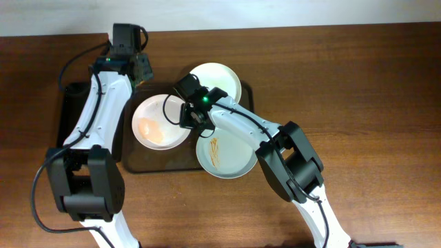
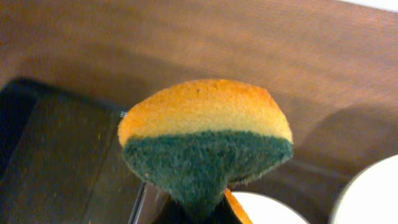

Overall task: Clean dirty plates on tray and stack at the side
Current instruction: 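Carry the cleaned plate right and set it on the table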

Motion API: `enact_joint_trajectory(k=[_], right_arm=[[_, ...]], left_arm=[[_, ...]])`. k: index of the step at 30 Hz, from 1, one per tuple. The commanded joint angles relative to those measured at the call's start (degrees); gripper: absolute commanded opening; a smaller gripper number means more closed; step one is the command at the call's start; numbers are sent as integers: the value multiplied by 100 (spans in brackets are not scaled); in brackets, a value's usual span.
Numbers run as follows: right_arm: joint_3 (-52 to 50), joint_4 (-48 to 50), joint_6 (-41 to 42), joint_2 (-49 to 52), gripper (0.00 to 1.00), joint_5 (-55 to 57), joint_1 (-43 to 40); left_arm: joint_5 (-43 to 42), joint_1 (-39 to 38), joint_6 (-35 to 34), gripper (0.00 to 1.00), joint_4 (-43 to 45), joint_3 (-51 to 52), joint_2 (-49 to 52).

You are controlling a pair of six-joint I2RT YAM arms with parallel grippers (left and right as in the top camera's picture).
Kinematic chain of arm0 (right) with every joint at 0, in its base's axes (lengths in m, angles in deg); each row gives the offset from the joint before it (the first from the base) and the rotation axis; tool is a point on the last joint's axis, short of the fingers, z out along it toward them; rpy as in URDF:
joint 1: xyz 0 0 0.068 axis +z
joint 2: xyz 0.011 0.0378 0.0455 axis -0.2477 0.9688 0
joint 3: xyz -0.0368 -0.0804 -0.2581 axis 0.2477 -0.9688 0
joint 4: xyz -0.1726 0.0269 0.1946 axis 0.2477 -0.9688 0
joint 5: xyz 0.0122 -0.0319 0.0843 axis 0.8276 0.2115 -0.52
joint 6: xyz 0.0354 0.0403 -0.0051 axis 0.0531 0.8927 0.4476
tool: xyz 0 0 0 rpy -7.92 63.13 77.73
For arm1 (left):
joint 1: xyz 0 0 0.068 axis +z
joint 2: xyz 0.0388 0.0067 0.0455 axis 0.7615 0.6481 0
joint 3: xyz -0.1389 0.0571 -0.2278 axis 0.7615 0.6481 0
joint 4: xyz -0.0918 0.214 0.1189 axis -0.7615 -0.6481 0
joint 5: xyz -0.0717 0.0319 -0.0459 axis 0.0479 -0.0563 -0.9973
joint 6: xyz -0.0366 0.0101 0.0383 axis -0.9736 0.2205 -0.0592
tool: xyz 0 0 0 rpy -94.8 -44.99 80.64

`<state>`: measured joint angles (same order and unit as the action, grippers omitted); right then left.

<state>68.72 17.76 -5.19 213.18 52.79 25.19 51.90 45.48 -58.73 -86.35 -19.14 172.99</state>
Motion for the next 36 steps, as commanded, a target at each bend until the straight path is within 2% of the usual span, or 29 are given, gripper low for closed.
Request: enact_joint_trajectory(k=[1, 4, 7, 9, 13, 15, 19, 25, 27, 29, 33, 35, 36], right_arm=[[-57, -212, -570, 61, 4, -168, -17], [343, -570, -1421, -166, 4, -236, 7], [988, -1318, -2146, -481, 4, 546, 133], [1550, -1851, -2527, -678, 4, 1668, 376], [1908, -2114, -2667, -852, 4, 3886, 938], [1910, -2111, -2664, -855, 4, 5451, 1344], [1910, -1939, -2660, -855, 4, 7709, 1867], [1910, -1805, -2660, -855, 4, 8590, 1902], [1910, -1755, -2660, -855, 4, 8544, 1902], [1910, -1777, -2662, -855, 4, 8011, 1895], [1912, -1958, -2616, -977, 4, 5786, 1738], [1912, -2127, -2483, -1261, 4, 3781, 1403], [1912, -2179, -2393, -1355, 4, 3150, 1226]], left_arm=[[-761, 140, -74, 1, -1062, -638, 0], [-1384, 490, -72, 1, -1926, -728, 0], [-1565, 929, -68, 1, -2420, -728, 2], [-1565, 1235, -48, 1, -2498, -728, 2], [-1589, 1517, -31, 1, -2496, -728, 2], [-1589, 1631, -31, 1, -2496, -728, 2], [-1587, 1679, -31, 1, -2500, -726, 2], [-1589, 1679, -31, 1, -2500, -726, 2], [-1589, 1679, -31, 1, -2500, -726, 2], [-1587, 1679, -31, 1, -2505, -726, 2], [-1585, 1679, -31, 1, -2500, -726, 2], [-1585, 1679, -31, 1, -2498, -726, 2], [-1585, 1679, -31, 1, -2494, -726, 2]])
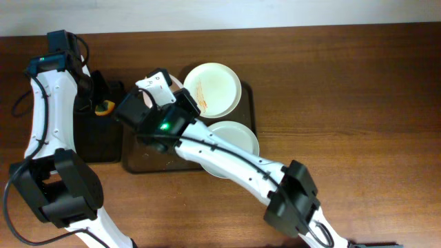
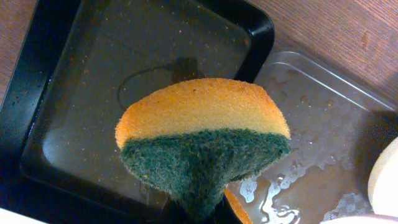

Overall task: Clean dirty plates on tray and stack at the side
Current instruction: 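Carry the cleaned plate right and set it on the table, then move right gripper to the pale blue plate and grasp its rim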

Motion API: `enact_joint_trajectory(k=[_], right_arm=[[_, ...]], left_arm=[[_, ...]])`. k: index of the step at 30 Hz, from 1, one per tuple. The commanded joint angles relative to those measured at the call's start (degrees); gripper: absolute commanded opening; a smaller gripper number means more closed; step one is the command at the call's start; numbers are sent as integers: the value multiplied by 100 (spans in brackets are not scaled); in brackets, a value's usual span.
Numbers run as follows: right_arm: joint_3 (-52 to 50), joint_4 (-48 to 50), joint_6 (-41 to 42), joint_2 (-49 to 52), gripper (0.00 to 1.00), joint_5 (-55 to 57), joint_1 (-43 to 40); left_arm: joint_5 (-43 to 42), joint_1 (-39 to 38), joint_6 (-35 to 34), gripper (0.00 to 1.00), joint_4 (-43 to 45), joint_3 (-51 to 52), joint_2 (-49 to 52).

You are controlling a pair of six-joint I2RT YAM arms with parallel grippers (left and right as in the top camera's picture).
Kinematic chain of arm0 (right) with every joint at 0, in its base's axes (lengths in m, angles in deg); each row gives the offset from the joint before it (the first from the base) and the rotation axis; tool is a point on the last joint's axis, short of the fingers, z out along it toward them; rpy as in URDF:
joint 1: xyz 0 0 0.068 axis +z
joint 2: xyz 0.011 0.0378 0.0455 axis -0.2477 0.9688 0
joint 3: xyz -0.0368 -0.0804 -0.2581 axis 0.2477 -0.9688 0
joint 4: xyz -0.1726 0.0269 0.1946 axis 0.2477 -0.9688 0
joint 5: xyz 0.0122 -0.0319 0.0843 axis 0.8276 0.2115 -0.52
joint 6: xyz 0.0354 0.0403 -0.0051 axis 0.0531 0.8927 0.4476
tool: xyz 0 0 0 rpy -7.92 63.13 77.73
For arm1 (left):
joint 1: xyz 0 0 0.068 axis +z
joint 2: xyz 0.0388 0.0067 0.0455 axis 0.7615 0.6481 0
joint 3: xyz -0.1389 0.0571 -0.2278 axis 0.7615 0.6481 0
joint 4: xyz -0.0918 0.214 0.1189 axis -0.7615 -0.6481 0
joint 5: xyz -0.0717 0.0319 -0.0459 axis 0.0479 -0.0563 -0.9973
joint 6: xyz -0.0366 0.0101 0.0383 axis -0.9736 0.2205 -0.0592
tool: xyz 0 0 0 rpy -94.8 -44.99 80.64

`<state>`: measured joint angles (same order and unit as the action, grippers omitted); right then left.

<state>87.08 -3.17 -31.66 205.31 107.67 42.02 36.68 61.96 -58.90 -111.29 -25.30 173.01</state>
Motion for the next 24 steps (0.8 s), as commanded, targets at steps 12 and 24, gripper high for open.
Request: enact_joint_trajectory(k=[12, 24], right_arm=[[-234, -1755, 566, -809, 4, -5628, -4542], [-2999, -503, 553, -811, 4, -5460, -6334]], left_arm=[[-66, 28, -15, 1, 7, -109, 7], [-66, 28, -15, 1, 15, -103, 7]])
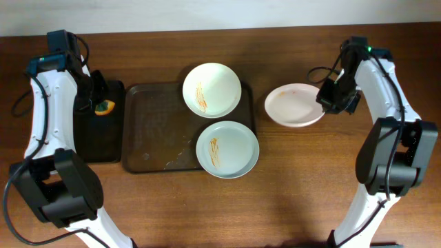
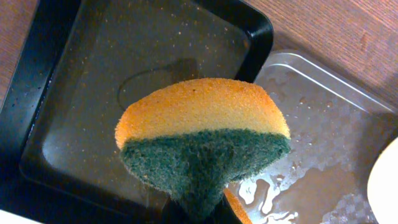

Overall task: Clean dirty plates on tray and stack at the side
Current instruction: 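Move right gripper to the pale blue plate and grasp its rim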

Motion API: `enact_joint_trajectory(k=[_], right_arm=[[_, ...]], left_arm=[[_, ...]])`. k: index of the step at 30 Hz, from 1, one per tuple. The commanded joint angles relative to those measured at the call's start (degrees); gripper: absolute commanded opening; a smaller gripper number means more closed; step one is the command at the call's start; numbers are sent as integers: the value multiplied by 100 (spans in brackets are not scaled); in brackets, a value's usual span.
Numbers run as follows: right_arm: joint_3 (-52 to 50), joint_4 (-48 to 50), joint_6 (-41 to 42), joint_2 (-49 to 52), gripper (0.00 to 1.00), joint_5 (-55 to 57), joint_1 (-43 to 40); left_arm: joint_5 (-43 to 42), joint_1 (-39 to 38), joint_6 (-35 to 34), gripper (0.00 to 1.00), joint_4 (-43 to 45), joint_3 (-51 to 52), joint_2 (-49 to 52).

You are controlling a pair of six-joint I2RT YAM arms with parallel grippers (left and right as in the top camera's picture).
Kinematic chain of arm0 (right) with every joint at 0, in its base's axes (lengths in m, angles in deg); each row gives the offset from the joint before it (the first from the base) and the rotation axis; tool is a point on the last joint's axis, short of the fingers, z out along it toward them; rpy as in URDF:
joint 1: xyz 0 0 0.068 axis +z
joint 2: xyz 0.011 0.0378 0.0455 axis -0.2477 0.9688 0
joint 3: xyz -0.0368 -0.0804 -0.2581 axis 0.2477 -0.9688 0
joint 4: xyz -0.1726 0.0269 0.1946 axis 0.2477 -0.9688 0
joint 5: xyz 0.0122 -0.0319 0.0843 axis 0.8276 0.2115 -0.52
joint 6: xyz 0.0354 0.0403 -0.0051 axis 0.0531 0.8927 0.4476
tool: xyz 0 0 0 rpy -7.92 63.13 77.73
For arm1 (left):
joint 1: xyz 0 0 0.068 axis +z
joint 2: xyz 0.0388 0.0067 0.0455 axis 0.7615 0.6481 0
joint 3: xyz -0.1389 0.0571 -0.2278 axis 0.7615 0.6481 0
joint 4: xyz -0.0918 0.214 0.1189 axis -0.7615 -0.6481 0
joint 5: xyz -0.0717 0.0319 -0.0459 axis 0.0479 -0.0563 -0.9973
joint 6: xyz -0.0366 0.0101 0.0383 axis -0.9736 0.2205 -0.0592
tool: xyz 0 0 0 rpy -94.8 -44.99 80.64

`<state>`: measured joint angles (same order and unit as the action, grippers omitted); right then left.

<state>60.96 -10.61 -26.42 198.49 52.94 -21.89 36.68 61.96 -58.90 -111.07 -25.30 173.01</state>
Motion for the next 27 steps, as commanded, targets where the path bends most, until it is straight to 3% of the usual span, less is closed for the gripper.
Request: enact_joint_trajectory(k=[1, 5, 6, 7, 11, 14, 18, 24, 27], right_arm=[[-629, 479, 31, -129, 4, 13, 81], [-1032, 632, 190, -129, 4, 107, 37], [-1005, 560, 197, -146, 10, 116, 17], [-885, 365, 190, -179, 26, 109, -2], [-61, -551, -234, -557, 58, -114, 157], [94, -686, -387, -949, 58, -973, 739], [-243, -675, -98, -949, 58, -929, 1838], [-1513, 297, 92, -949, 58, -680, 2750], [-2017, 785, 92, -946, 50, -680, 2959]], left_arm=[[-66, 28, -15, 1, -9, -103, 7], [-63, 28, -13, 1, -66, -103, 7], [-63, 28, -13, 1, -68, -103, 7], [-63, 28, -13, 1, -70, -103, 7], [-63, 28, -15, 1, -63, -103, 7], [-63, 28, -13, 1, -63, -103, 7], [-66, 28, 199, 1, -236, -103, 7], [-85, -59, 487, 1, -310, -103, 7], [-85, -140, 487, 1, -306, -103, 7]])
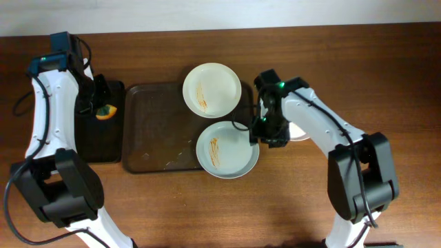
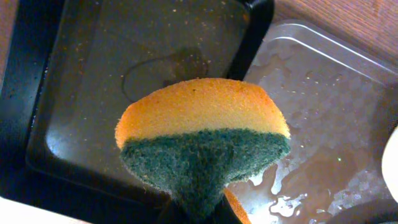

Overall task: Clean dirty plates on tray and stack at the side
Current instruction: 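Move right gripper to the pale blue plate and grasp its rim, then scrub the pale blue plate with the sponge in the left gripper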

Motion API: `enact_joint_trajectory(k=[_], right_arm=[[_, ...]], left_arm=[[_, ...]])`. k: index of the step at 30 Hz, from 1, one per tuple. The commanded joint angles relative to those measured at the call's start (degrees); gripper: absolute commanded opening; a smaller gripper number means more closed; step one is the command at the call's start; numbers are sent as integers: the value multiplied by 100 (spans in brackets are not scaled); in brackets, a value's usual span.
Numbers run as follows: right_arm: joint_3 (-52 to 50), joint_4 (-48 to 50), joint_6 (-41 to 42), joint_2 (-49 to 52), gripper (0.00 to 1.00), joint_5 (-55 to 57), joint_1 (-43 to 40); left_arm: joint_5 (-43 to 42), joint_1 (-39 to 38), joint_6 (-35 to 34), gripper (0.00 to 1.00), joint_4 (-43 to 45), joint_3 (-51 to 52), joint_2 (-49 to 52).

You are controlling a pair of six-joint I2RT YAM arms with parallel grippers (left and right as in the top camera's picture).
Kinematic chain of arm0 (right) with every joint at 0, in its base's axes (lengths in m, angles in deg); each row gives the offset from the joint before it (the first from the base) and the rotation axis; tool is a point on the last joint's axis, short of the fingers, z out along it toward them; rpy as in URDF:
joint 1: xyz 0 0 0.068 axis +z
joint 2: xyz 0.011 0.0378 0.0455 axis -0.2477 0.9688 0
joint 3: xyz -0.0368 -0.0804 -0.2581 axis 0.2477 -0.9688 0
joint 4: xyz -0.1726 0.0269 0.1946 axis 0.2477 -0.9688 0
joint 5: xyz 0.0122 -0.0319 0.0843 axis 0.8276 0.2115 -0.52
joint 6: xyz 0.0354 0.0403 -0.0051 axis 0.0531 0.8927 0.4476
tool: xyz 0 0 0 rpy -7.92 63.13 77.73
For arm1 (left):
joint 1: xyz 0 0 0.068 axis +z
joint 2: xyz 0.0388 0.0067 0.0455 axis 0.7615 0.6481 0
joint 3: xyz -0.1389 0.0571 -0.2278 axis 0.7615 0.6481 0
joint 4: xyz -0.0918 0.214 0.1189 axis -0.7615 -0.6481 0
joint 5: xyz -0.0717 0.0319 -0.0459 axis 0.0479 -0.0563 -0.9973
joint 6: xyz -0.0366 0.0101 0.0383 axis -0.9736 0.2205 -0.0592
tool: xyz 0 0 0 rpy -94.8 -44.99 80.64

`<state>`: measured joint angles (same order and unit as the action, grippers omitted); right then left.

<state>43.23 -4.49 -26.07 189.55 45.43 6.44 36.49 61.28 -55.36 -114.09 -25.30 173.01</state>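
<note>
My left gripper (image 1: 102, 109) is shut on an orange and green sponge (image 2: 202, 124), held over the black basin (image 2: 74, 93). Two white plates with orange streaks sit on the brown tray (image 1: 151, 131): the upper plate (image 1: 211, 89) at its far right corner and the lower plate (image 1: 224, 151) at its near right corner. My right gripper (image 1: 264, 129) is at the lower plate's right rim; whether it is open or shut does not show. The pinkish plate (image 1: 298, 133) lies on the table behind the right arm, with only a sliver visible.
The black basin (image 1: 96, 145) stands left of the tray and touches it. In the left wrist view the tray floor (image 2: 329, 93) is wet with puddles. Bare wooden table (image 1: 386, 83) stretches to the right of the plates.
My right gripper has moved from the pinkish plate on the table at the right to the right rim of the lower plate. The left gripper still holds the sponge over the basin, barely shifted.
First the right gripper was at a stained pinkish plate on the tray, with the sponge near the tray's far left corner. Then the sponge was over the black basin. Later the pinkish plate lay on the table right of the tray. Now the right gripper is at the lower plate.
</note>
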Motion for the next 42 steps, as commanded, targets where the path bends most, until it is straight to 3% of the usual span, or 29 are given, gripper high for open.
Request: enact_joint_trajectory(k=[1, 10, 17, 22, 29, 32, 33, 42], right_arm=[[-315, 251, 57, -52, 45, 72, 146], [-625, 507, 315, -33, 4, -11, 146], [-28, 826, 374, -35, 4, -293, 868], [46, 2243, 1539, 122, 4, 234, 1510], [46, 2953, 2157, 431, 4, 1086, 2221], [46, 2949, 2157, 431, 40, 1123, 2186], [46, 2951, 2157, 433, 42, 1117, 2133], [50, 3576, 1899, 931, 30, 398, 1818]], left_arm=[[-63, -70, 133, 1, -4, -103, 7], [-63, -70, 133, 1, -22, -103, 7], [-66, -72, 131, 1, 20, -103, 7], [-87, -72, 129, 1, 197, -103, 11], [-151, -72, 129, 1, 236, -103, 11], [-151, -72, 129, 1, 234, -103, 11], [-151, -72, 129, 1, 236, -103, 11], [-238, -310, 133, 1, 232, -98, 11]])
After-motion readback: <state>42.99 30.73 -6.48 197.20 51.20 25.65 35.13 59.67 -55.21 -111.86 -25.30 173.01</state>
